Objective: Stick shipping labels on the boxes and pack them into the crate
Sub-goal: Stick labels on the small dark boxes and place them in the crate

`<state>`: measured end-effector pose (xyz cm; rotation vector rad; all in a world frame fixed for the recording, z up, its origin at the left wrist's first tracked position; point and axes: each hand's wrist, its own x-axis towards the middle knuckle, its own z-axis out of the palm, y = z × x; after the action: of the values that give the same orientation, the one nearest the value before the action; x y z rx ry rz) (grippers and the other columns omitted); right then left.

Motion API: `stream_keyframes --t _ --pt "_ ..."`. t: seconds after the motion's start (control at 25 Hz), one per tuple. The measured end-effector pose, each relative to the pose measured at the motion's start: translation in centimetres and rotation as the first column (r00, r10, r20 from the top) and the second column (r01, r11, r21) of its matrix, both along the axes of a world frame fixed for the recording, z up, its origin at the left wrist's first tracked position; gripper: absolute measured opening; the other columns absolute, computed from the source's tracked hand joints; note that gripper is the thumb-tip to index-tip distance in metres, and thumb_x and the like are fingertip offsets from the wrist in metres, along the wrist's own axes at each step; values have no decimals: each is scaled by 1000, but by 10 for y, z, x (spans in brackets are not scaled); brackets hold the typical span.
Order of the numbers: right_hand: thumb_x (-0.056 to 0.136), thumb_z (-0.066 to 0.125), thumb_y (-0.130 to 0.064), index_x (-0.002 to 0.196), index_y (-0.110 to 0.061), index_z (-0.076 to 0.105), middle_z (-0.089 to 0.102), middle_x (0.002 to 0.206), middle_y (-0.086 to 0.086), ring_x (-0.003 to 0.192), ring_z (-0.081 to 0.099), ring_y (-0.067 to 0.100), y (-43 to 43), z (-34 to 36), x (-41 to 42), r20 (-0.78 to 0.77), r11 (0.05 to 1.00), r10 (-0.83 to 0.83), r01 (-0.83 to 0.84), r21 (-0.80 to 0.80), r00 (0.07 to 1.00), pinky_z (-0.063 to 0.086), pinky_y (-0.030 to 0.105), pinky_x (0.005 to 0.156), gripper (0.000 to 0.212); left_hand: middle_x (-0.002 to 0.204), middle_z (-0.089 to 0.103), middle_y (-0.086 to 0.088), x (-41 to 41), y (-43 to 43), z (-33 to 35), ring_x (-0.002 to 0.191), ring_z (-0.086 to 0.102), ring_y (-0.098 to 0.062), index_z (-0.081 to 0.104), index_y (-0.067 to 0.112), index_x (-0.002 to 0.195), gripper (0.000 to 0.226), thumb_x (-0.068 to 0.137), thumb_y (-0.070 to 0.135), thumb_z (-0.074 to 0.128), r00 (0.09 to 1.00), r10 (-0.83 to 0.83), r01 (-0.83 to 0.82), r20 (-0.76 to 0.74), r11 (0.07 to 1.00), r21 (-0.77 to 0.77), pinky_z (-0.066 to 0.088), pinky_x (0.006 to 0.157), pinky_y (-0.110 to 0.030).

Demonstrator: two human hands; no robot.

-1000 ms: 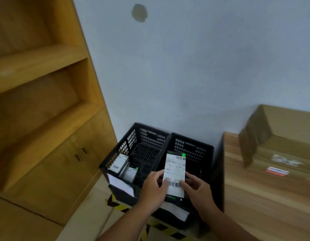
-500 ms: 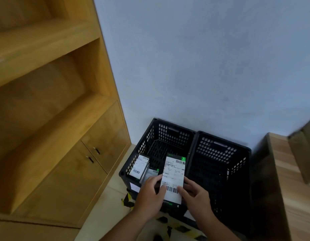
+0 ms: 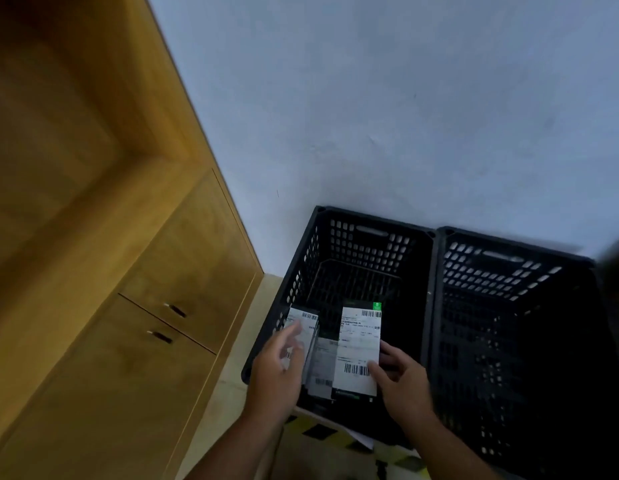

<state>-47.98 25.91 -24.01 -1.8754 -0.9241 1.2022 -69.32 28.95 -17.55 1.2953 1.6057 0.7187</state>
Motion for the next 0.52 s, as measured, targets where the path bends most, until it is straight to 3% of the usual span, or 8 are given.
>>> stream_keyframes --t 0.12,0.28,0.4,0.52 --pt "93 71 -10 135 -12 62 69 102 -5 89 68 12 26 -59 -23 84 997 -25 31 -64 996 62 39 85 43 126 62 34 -19 28 -37 117 56 9 56 56 127 33 104 33 53 998 37 -38 60 999 20 48 104 -30" --pt "91 72 -11 131 -11 64 71 120 7 102 69 23 49 -126 -49 198 977 55 -12 -214 979 59 36 87 41 129 60 34 -41 47 -68 118 55 11 54 55 134 35 104 37 53 996 -31 26 78 997 68 47 99 -25" --pt "90 71 -11 129 -8 63 70 120 10 101 68 24 61 -153 -61 238 935 121 -30 -352 964 54 28 78 40 130 58 33 -52 52 -77 121 55 9 54 50 137 36 104 36 54 995 -67 61 78 995 82 49 103 -29" --pt "87 73 -11 125 -8 62 71 117 12 101 69 27 77 -166 -63 297 911 123 11 -413 947 58 34 81 40 133 56 34 -57 51 -78 126 52 8 53 49 139 37 102 41 52 992 -100 93 77 991 92 48 108 -34"
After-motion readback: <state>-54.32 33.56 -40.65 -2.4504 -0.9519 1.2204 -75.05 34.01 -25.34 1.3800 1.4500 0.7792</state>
